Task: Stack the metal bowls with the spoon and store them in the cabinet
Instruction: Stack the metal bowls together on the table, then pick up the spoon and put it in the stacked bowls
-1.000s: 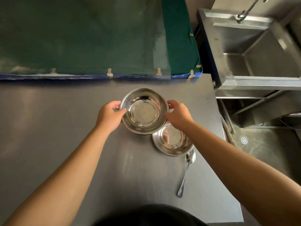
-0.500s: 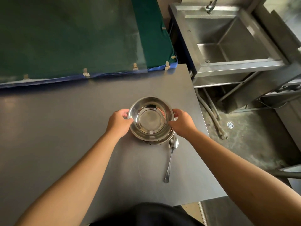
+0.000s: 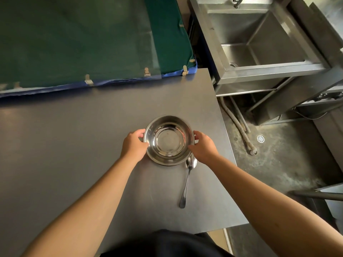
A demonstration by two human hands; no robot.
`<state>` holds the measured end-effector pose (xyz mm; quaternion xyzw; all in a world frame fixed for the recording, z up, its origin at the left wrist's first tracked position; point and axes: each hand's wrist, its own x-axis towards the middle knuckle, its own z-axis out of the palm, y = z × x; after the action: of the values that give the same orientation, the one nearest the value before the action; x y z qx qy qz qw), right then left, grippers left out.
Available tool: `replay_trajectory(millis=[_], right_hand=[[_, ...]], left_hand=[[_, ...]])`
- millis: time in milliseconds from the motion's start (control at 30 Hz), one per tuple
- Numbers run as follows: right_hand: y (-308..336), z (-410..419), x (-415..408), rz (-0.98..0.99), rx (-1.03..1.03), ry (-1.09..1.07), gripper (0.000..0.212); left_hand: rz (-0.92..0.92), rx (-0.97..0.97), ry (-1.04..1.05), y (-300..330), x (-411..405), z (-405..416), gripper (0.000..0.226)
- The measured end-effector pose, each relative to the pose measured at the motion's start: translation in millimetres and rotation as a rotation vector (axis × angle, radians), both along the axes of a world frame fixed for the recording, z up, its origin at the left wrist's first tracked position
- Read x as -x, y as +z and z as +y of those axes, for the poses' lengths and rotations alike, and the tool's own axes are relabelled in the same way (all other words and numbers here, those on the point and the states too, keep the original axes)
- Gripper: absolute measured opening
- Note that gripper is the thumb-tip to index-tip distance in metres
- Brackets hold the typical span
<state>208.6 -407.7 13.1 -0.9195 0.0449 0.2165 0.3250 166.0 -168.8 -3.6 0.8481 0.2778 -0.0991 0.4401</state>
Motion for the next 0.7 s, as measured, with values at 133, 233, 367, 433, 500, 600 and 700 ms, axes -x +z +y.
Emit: replay_trajectory(millis=[133, 233, 367, 433, 500, 600, 700], right_hand=[[-5.2, -1.6, -1.7, -0.008, 0.018, 0.015, 0.044], [-8.3, -1.4, -1.1, -0.014, 0.036, 0.033, 0.045], [-11.9, 0.9, 2.2, -0.013, 0.024, 0.007, 0.046], [-13.9, -0.1, 6.4, -0.012, 0.008, -0.012, 0.05], [-16.5, -3.3, 13.0, -0.014, -0.01, -0.05, 0.052], [-22.4, -10.7, 27.9, -0.007, -0.024, -0.12, 0.049], [-28.6, -16.7, 46.3, 0.01, -0.019, -0.18, 0.036]], left_hand=[[-0.009, -0.039, -0.032, -5.2, 0.2, -0.9, 0.053], [-0.007, -0.029, -0.023, -9.3, 1.2, -2.1, 0.054], [0.043, 0.098, 0.121, -8.7, 1.6, -3.0, 0.061], [0.091, 0.269, 0.221, -6.9, 1.5, -4.1, 0.064], [0.121, 0.429, 0.293, -5.0, 2.0, -4.6, 0.059], [0.157, 0.506, 0.343, -3.6, 4.0, -3.8, 0.04], [0.17, 0.518, 0.349, -5.3, 8.0, -2.6, 0.036]])
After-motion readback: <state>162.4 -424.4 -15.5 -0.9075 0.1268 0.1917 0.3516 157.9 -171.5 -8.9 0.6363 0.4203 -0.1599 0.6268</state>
